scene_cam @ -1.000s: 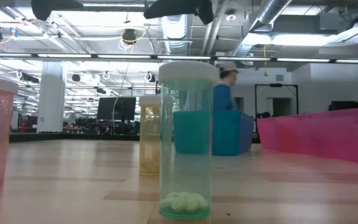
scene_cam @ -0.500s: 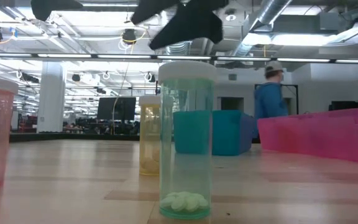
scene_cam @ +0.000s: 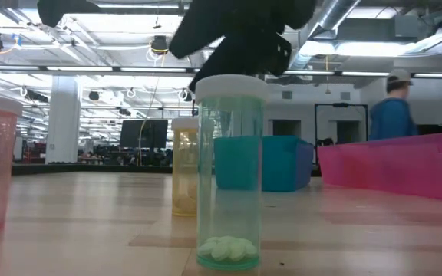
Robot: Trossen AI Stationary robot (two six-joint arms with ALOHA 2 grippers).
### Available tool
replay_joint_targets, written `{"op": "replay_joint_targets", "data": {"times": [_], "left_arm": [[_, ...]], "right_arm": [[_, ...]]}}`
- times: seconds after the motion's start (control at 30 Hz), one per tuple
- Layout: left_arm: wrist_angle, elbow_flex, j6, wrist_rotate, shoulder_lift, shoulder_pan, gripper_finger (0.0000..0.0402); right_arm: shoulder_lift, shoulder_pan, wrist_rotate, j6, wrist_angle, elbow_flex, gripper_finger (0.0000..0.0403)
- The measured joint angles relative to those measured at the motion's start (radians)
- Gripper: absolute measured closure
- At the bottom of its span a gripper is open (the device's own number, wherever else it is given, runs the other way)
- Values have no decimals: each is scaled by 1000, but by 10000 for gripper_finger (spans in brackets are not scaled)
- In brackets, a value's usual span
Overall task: Pick and place medicine bottles into bin by pill shape (circle, oval)
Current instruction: Put the yellow tablet bottle into the blue bin
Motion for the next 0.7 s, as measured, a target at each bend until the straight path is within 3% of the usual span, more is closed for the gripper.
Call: {"op": "replay_joint_targets", "data": {"times": [0.7], "left_arm": [[0, 0, -17, -8, 0, 0, 90]], "right_arm": [[81, -5, 2, -27, 10, 2, 159]]}}
